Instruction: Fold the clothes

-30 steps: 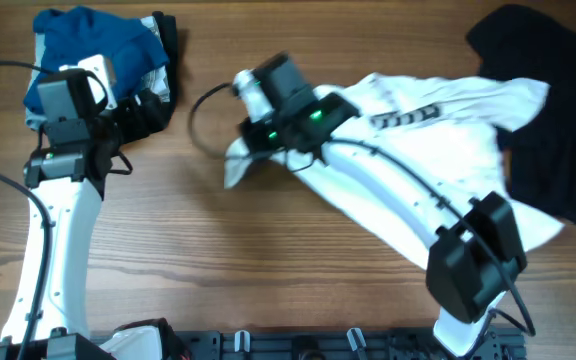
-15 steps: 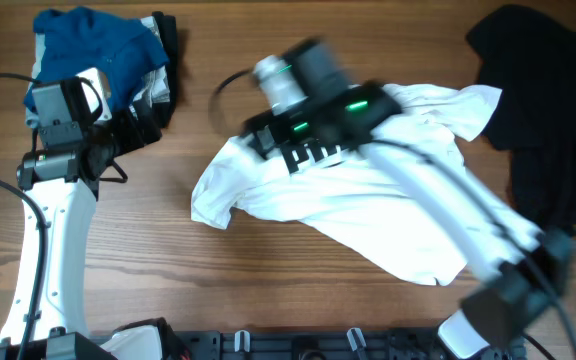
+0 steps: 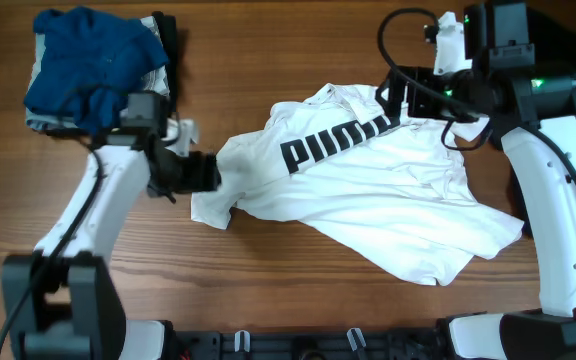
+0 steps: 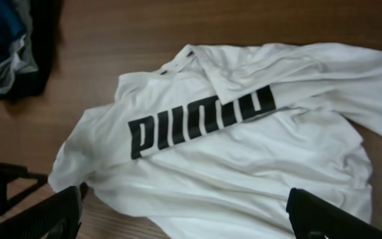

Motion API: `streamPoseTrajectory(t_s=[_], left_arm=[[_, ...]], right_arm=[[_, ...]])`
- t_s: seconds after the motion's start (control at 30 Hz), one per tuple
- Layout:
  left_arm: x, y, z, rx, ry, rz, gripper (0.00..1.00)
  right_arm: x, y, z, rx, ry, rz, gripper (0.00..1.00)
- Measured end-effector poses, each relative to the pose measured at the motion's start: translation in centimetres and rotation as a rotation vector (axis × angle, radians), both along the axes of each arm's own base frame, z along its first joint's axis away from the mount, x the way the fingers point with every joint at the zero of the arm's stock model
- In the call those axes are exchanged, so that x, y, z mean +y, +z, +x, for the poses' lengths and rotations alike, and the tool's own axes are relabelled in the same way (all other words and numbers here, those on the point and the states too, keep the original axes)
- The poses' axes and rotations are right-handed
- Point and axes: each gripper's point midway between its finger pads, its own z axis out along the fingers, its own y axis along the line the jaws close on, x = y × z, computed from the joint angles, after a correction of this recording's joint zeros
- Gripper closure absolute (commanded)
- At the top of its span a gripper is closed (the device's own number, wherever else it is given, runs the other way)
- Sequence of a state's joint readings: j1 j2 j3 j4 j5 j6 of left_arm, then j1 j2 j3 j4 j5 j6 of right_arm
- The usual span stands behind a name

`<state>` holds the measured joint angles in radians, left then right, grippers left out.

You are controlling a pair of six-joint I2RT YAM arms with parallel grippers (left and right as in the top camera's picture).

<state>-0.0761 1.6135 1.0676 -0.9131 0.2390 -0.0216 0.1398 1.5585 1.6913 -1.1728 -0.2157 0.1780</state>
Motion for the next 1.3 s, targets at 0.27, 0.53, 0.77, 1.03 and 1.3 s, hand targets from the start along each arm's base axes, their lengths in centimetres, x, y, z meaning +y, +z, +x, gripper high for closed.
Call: streamPoseTrajectory(t_s=[0.27, 0.53, 0.77, 1.03, 1.3], left_arm=[[-1.4, -4.3, -2.3, 0.165, -0.063, 0.123, 0.44], [-0.8, -6.6, -2.3, 0.206, -0.055, 0.202, 0.96], [-0.7, -6.2, -1.7, 0.196, -0.028, 0.205, 0.96], [0.6, 1.5, -1.0, 0.028, 0.056, 0.196, 0.96], [3.9, 5.4, -1.8, -0.051, 0.185, 0.195, 0.96]], right_arm=[[-1.2, -0.9, -1.1, 0.059, -0.029, -0.048, 0.0], [-2.5, -2.2, -3.0, 0.16, -0.108, -0.087, 0.0], [-4.3, -5.9, -0.9, 0.139, -0.19, -0.081, 0.01], [-4.4, -9.7, 3.2, 0.032, -0.196, -0.075, 0.07], [-4.4, -18.7, 5.8, 0.156, -0.186, -0.109, 0.13]])
